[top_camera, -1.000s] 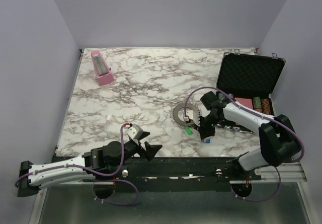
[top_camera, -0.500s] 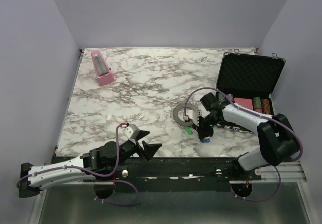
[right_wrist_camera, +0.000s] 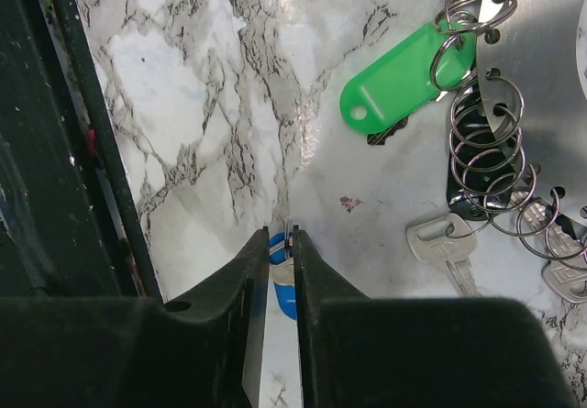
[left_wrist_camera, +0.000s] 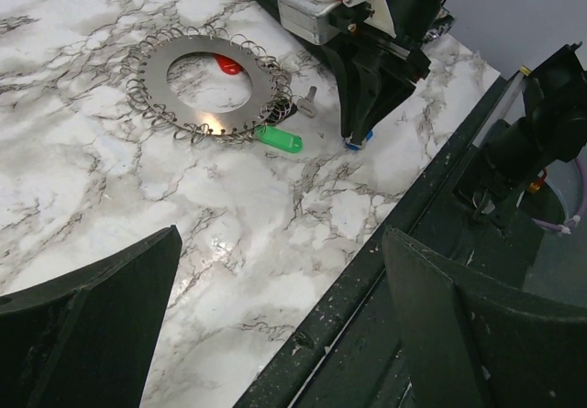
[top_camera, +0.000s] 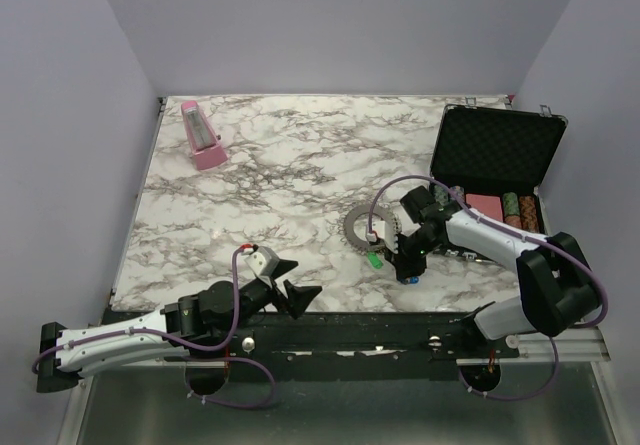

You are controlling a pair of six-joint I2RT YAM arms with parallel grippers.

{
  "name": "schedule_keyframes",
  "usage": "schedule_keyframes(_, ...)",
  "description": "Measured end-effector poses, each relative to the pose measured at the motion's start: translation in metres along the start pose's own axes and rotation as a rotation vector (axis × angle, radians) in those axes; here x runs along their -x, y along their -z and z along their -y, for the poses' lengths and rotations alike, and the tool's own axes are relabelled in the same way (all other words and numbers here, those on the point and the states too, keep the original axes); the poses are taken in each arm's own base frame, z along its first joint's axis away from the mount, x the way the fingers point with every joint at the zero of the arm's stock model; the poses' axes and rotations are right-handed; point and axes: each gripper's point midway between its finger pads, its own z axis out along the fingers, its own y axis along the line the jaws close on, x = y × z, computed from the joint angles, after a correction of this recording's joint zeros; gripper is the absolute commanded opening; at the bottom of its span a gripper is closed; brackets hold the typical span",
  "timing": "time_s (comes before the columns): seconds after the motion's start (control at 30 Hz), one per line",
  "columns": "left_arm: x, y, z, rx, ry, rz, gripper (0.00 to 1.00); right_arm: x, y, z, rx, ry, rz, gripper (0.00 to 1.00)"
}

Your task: Put the keys on the keyring

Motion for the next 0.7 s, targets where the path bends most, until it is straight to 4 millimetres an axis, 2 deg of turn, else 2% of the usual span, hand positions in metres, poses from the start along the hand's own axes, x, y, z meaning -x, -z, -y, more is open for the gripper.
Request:
schedule_keyframes(0.17, -0.001, 0.000, 0.000, 0.001, -0.001, -0.004, 0.99, 0.001, 0.001, -0.001, 0.004, -0.011, 0.002, 0.32)
schedule_keyframes(0.27, -0.001, 0.000, 0.000, 0.001, 0.006, -0.003, 0.99, 0.009, 0.007, 0.003, 0.001, -0.014, 0.026, 0.35)
schedule_keyframes(0.37, -0.001, -0.001, 0.001, 0.002, 0.019, -0.003, 0.99, 0.026, 0.018, 0.011, -0.011, -0.007, 0.075, 0.38)
schedule_keyframes(0.53, -0.003, -0.007, -0.003, 0.049, 0.016, -0.053, 0.99, 0.066, 0.041, 0.026, -0.033, 0.051, 0.194, 0.41)
schedule_keyframes(0.67, 0.009, -0.020, -0.016, 0.149, 0.031, -0.095, 0.99, 0.091, 0.048, 0.035, -0.011, 0.059, 0.272, 0.44)
schedule_keyframes(0.7, 0.015, -0.026, -0.024, 0.183, 0.063, -0.101, 0.99, 0.094, 0.048, 0.037, -0.001, 0.048, 0.285, 0.45)
